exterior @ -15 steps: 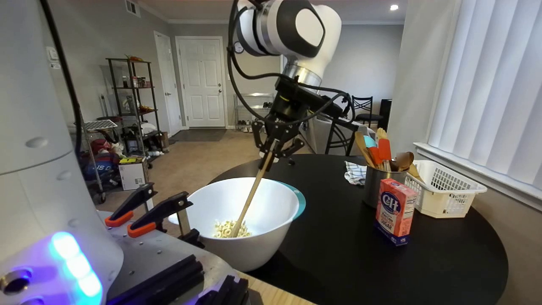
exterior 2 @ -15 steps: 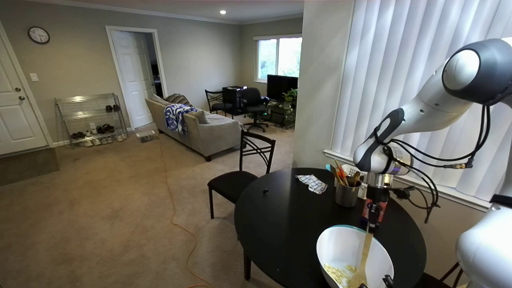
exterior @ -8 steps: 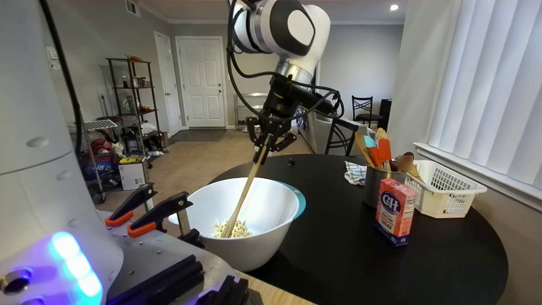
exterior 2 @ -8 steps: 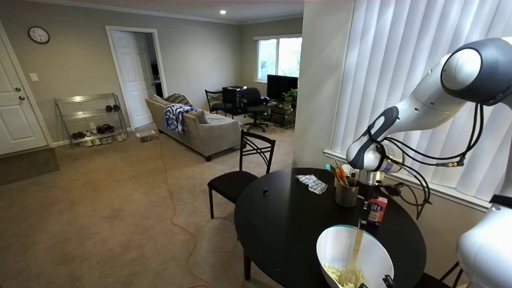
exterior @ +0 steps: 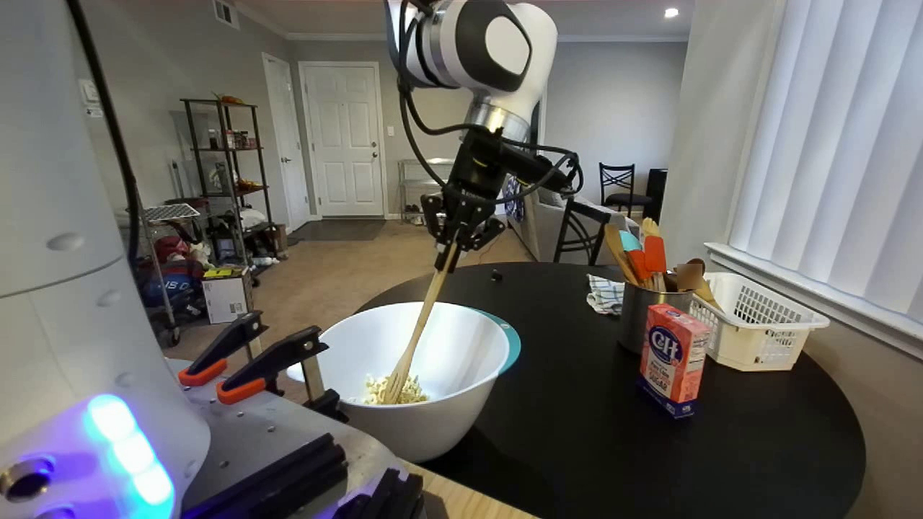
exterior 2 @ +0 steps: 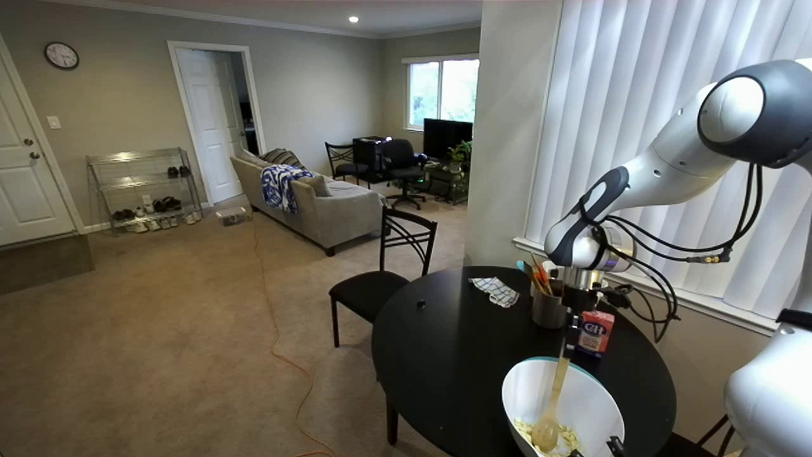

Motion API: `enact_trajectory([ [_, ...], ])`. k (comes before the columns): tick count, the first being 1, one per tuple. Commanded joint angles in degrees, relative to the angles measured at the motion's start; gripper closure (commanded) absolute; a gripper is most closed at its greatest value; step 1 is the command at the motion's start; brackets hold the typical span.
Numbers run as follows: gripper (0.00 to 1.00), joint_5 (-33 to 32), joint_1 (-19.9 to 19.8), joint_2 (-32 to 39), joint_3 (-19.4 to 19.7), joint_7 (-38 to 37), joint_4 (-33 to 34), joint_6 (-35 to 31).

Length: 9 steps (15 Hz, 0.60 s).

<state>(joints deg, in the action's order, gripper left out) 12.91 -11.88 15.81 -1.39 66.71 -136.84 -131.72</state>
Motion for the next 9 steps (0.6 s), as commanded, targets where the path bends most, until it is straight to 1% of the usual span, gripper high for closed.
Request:
enact_trajectory([
  [1,0.94,1.87,-0.08,-0.05,-0.28,3.89,-0.25,-2.51],
  [3,0.94,2.32,0.03,0.36,-0.45,4.14,0.19,-4.16],
  [6,0.94,5.0,-0.51,1.05,-1.04,4.36,1.03,-6.1],
  [9,0.94,5.86,-0.71,1.49,-0.54,3.7,1.22,-8.05],
])
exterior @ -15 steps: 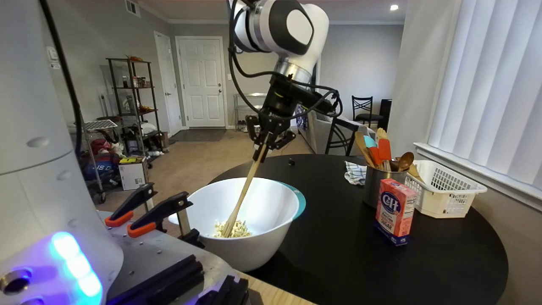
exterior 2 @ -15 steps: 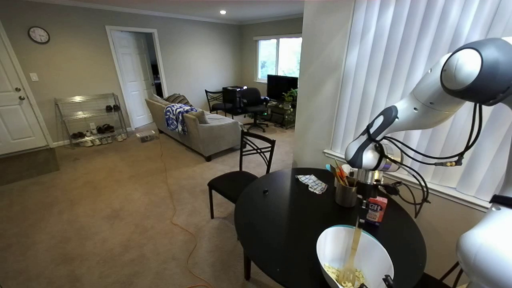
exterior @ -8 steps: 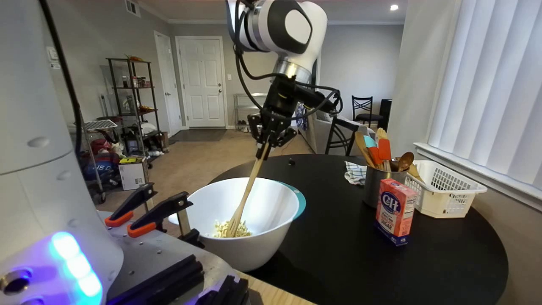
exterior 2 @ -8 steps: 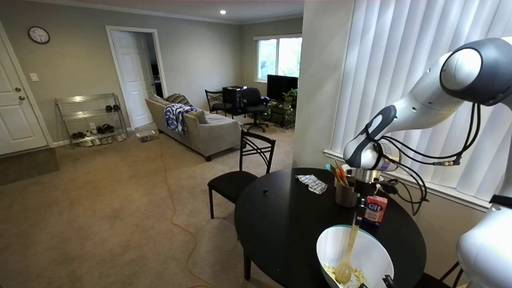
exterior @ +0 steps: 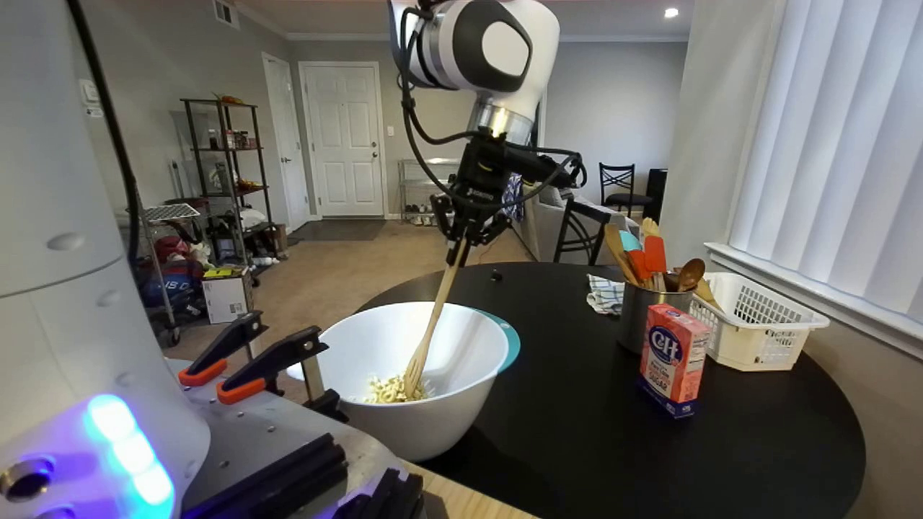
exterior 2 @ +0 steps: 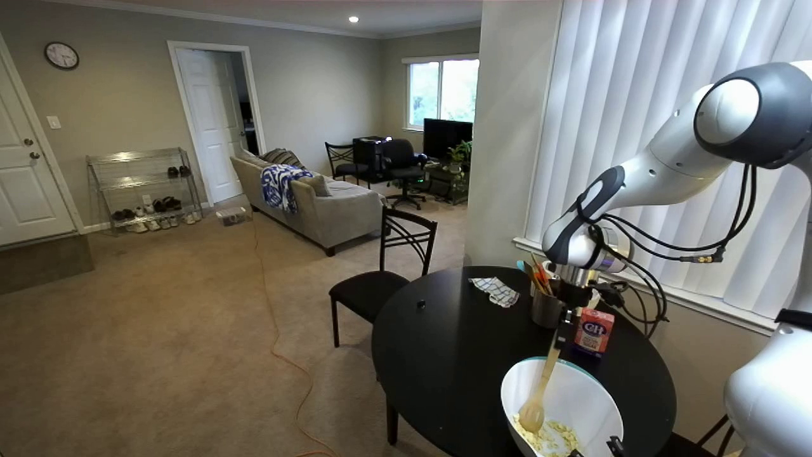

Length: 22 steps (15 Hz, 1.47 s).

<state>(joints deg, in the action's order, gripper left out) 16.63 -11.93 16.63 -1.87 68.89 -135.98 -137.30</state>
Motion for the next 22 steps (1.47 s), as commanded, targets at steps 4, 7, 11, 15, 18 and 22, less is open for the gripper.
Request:
enact_trajectory([
  [4,0.94,1.36,-1.01,0.87,1.32,0.34,-0.52,-5.92],
  [7,0.94,-0.61,-0.84,1.75,2.61,-1.29,-1.35,-9.22],
  [11,0.95,-3.71,-0.51,2.11,4.44,-2.97,-2.54,-10.09],
  [15,0.95,-9.6,0.27,1.03,6.64,-6.91,-3.48,-9.57],
  [18,0.95,-13.1,0.22,0.19,7.06,-9.17,-3.66,-7.12],
  [22,0.95,-15.72,-0.21,-0.14,7.22,-8.72,-3.48,-4.14],
])
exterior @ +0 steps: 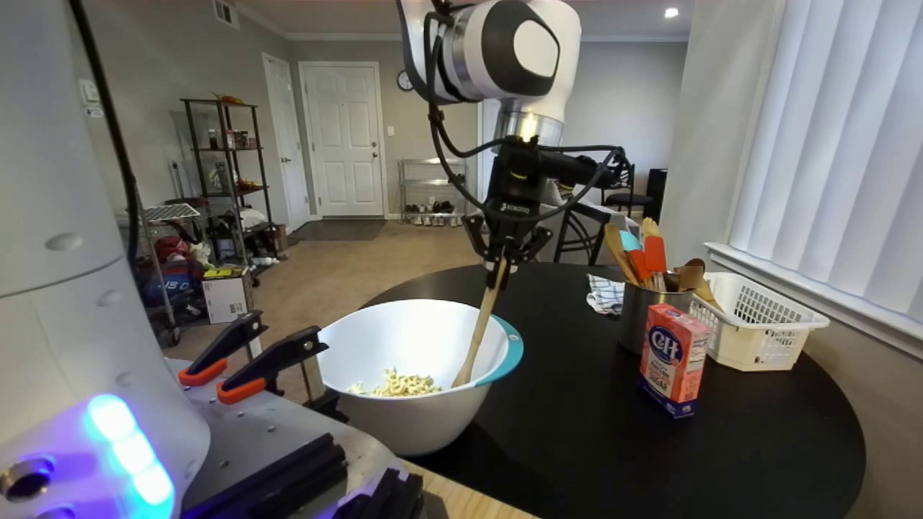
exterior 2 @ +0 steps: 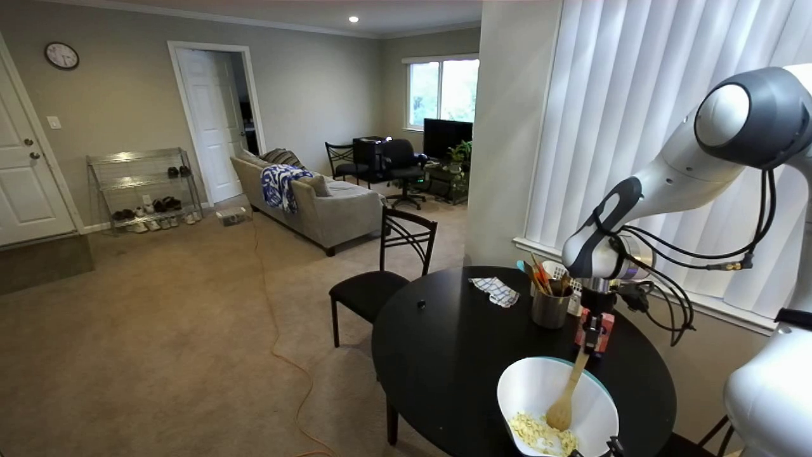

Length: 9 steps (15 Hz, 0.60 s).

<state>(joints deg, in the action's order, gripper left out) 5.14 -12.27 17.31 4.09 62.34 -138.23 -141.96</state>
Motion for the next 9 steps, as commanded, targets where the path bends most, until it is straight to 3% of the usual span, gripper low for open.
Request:
enact_trajectory([
  [1,0.95,-4.88,0.11,-0.84,1.45,-2.1,-1.18,0.87],
  [9,0.95,-8.35,-0.29,-0.66,2.15,-0.42,-0.52,6.15],
])
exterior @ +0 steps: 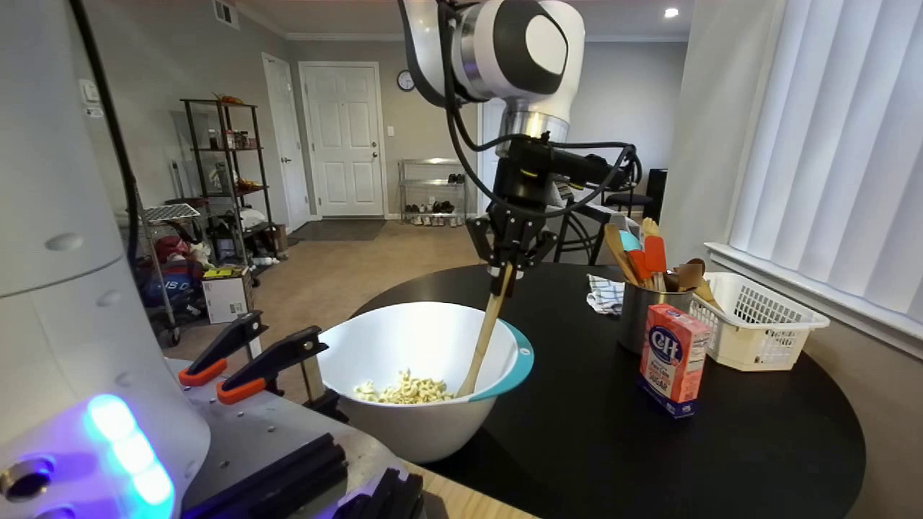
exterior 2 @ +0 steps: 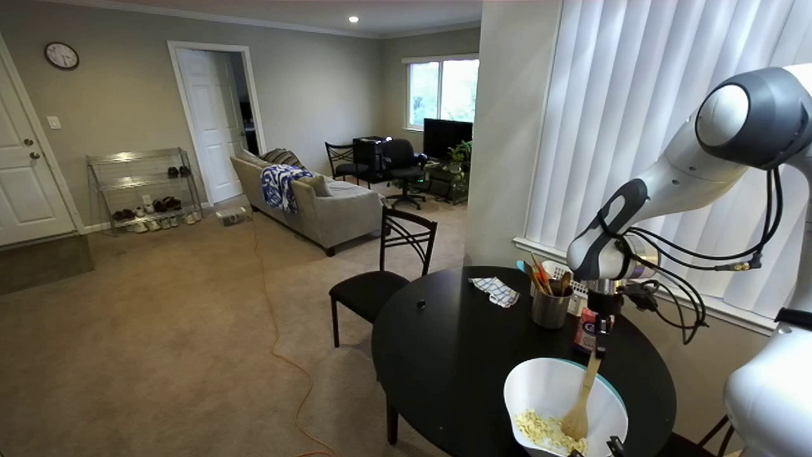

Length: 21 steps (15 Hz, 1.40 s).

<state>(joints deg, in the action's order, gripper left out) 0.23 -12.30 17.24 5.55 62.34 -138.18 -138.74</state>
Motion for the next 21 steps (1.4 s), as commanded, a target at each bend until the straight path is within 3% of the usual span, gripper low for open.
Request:
enact_trajectory([
  [1,0.95,-3.34,-0.47,-0.48,0.43,0.33,-0.36,4.54],
  [7,0.95,-0.38,-0.66,-0.4,-1.43,2.34,-0.08,8.56],
  [21,0.95,7.64,0.54,-0.82,-7.82,6.25,2.67,6.53],
])
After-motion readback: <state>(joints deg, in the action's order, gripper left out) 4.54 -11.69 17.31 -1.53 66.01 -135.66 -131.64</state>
